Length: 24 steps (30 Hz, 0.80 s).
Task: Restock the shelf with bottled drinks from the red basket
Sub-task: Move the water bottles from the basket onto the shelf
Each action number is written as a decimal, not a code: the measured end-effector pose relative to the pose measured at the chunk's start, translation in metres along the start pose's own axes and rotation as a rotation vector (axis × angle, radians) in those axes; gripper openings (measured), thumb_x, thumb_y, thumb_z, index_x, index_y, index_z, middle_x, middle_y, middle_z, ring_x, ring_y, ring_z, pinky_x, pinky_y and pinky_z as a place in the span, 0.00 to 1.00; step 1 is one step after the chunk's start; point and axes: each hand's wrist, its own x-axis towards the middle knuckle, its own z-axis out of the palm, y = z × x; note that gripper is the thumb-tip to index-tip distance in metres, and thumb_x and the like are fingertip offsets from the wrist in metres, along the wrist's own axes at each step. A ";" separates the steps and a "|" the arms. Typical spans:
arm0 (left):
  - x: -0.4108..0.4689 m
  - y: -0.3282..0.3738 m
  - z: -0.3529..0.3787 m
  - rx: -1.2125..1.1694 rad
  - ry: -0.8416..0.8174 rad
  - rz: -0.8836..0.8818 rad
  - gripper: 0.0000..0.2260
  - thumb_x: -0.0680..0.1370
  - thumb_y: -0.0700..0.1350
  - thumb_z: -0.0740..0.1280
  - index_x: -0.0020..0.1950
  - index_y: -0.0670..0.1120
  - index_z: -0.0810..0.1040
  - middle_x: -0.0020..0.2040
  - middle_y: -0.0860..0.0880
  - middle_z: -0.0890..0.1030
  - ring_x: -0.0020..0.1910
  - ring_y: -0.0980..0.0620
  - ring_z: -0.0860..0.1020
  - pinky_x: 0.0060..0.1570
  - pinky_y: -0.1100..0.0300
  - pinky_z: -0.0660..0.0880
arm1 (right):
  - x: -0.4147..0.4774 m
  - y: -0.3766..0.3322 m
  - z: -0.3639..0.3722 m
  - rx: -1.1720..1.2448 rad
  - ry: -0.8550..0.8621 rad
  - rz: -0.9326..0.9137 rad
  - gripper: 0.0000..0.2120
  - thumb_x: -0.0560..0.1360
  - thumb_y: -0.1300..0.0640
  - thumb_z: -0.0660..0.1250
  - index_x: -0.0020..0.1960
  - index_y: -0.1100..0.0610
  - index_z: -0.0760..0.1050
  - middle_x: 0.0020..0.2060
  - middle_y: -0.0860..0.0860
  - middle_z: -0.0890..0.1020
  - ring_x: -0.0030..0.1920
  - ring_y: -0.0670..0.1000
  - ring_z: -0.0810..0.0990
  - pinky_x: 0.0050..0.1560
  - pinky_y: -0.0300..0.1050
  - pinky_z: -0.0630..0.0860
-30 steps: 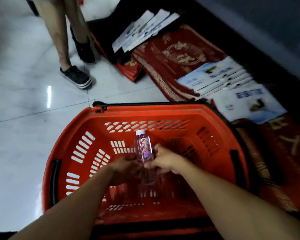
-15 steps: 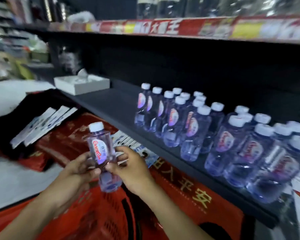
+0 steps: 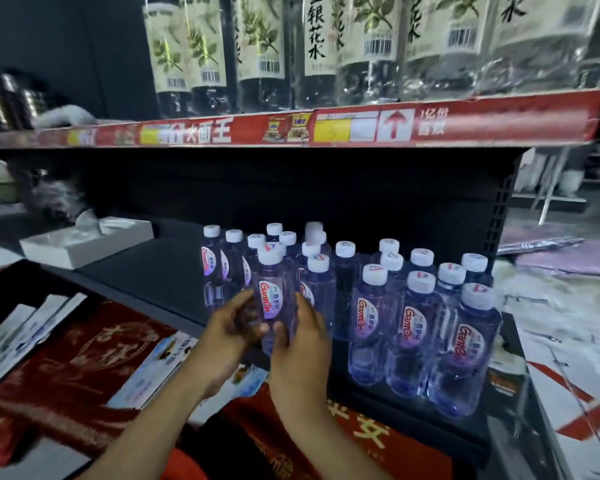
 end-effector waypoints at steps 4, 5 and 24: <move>0.009 -0.021 0.005 0.062 0.054 -0.002 0.22 0.75 0.23 0.62 0.59 0.47 0.75 0.51 0.55 0.85 0.55 0.56 0.81 0.46 0.70 0.76 | -0.003 0.003 0.015 0.022 -0.111 0.085 0.31 0.82 0.54 0.59 0.81 0.50 0.47 0.79 0.47 0.57 0.78 0.47 0.56 0.77 0.44 0.57; 0.011 -0.030 0.005 0.071 0.053 0.011 0.22 0.75 0.22 0.61 0.61 0.44 0.74 0.54 0.51 0.84 0.58 0.52 0.80 0.49 0.68 0.77 | -0.003 0.005 0.017 0.044 -0.143 0.107 0.32 0.83 0.53 0.58 0.81 0.50 0.45 0.79 0.47 0.55 0.78 0.47 0.55 0.77 0.43 0.57; 0.018 -0.060 0.026 0.325 0.207 0.088 0.22 0.73 0.32 0.71 0.54 0.57 0.73 0.52 0.58 0.78 0.51 0.72 0.76 0.50 0.75 0.72 | -0.012 0.028 0.003 0.112 -0.264 0.314 0.34 0.83 0.50 0.56 0.77 0.36 0.37 0.78 0.43 0.43 0.77 0.46 0.54 0.67 0.37 0.60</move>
